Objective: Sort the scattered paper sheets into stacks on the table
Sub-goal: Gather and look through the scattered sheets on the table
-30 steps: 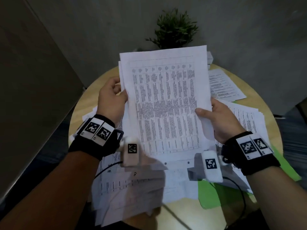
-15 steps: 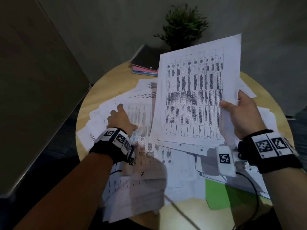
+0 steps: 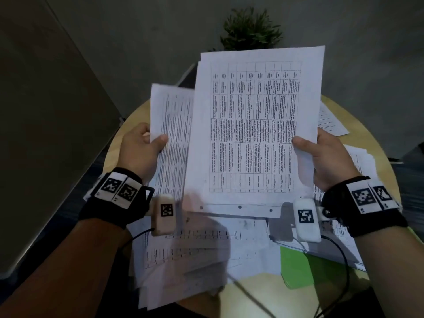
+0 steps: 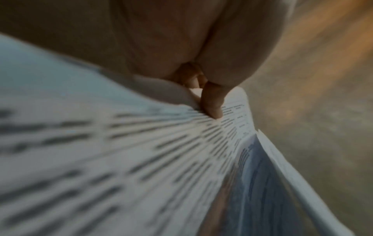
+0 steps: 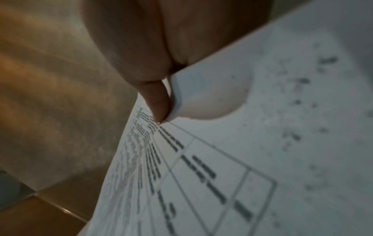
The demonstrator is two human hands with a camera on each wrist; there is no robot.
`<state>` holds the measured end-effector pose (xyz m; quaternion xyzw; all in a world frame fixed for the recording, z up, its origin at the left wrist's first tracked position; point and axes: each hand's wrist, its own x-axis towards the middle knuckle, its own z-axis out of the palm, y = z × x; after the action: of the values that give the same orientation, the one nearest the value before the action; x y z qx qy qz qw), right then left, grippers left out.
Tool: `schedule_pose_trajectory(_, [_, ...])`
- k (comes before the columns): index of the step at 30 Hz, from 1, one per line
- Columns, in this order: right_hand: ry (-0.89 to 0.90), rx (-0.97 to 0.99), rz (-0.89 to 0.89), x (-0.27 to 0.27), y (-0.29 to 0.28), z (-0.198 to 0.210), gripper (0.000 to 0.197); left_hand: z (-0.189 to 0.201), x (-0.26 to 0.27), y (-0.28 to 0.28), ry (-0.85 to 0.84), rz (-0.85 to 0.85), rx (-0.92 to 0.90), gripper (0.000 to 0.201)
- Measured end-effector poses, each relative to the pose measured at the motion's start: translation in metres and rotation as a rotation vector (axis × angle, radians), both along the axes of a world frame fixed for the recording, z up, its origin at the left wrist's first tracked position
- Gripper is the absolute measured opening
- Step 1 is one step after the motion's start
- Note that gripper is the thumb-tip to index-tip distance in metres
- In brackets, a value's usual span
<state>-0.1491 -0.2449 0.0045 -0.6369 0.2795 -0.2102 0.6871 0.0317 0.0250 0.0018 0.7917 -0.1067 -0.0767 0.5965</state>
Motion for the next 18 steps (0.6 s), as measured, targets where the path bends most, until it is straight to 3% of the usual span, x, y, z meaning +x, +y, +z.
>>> schedule_pose_trajectory(3, [-0.030, 0.067, 0.003, 0.002, 0.003, -0.001, 0.022, 0.023, -0.007, -0.014, 0.000, -0.004, -0.214, 0.014])
schedule_pose_trajectory(5, [-0.057, 0.130, 0.007, 0.002, 0.005, -0.002, 0.025, 0.031, -0.011, -0.030, -0.007, -0.026, -0.263, 0.010])
schedule_pose_trajectory(7, [-0.076, 0.176, 0.027, 0.002, 0.008, -0.002, 0.028, 0.034, -0.017, -0.044, -0.027, -0.055, -0.237, 0.003])
schedule_pose_trajectory(11, [-0.056, 0.141, 0.023, 0.000, 0.005, 0.000, 0.038, 0.028, -0.022, -0.064, -0.029, -0.068, -0.208, 0.016])
schedule_pose_trajectory(15, [0.002, 0.048, 0.002, -0.005, -0.002, 0.003, 0.032, 0.014, -0.016, -0.062, 0.020, -0.077, -0.045, 0.039])
schedule_pose_trajectory(18, [-0.003, -0.004, -0.059, -0.009, -0.005, 0.008, 0.026, -0.011, -0.007, -0.044, 0.097, -0.067, 0.154, 0.022])
